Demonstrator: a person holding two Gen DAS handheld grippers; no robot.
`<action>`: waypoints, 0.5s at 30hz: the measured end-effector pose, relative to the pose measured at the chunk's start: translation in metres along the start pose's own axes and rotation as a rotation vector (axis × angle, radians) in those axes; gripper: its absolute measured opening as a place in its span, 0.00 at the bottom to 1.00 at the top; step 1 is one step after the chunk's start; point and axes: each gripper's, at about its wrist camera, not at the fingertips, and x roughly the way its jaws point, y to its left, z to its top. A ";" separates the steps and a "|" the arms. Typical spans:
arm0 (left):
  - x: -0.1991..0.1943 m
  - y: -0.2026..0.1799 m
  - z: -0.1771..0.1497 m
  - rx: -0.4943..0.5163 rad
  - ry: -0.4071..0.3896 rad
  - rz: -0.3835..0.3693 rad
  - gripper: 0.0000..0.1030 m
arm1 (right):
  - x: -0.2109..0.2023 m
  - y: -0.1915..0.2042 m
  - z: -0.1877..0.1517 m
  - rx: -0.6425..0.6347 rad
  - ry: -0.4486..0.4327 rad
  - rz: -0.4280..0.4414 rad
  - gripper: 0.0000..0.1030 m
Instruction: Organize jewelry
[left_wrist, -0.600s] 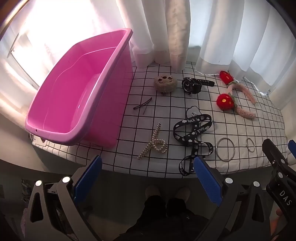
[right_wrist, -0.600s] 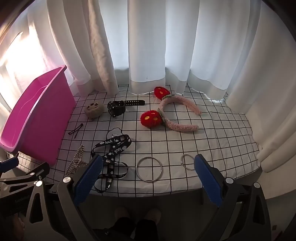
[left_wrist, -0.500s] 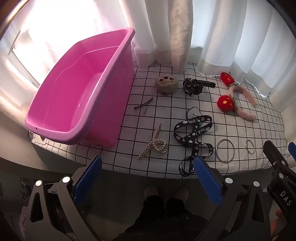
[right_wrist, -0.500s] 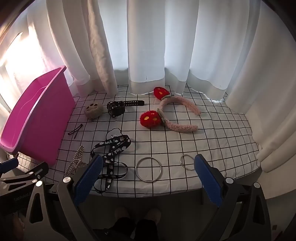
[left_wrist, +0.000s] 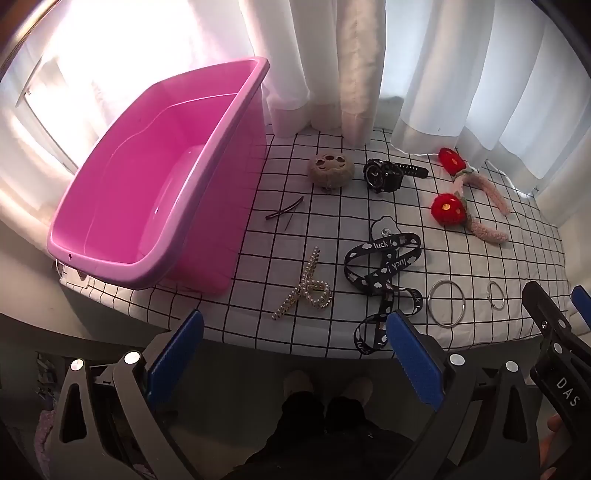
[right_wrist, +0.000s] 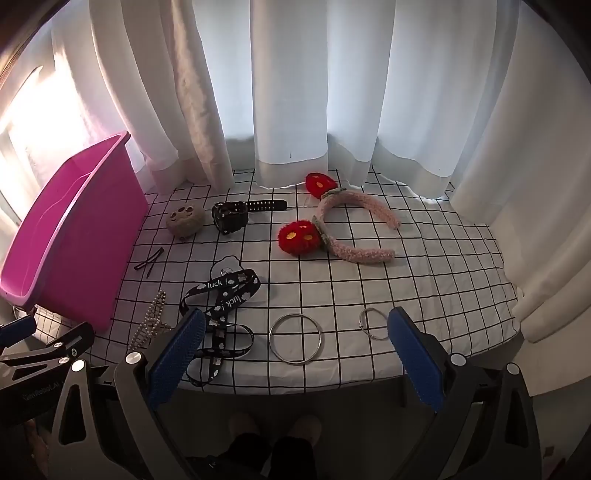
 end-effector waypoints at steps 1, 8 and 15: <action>0.000 -0.001 0.000 0.004 -0.001 0.001 0.94 | 0.000 0.000 0.000 0.001 0.000 0.003 0.92; 0.001 0.001 0.001 0.008 -0.001 -0.008 0.94 | 0.001 0.001 -0.001 0.003 -0.002 0.003 0.92; 0.003 0.002 0.002 -0.002 0.012 -0.008 0.94 | 0.000 0.001 -0.001 0.002 -0.004 0.001 0.92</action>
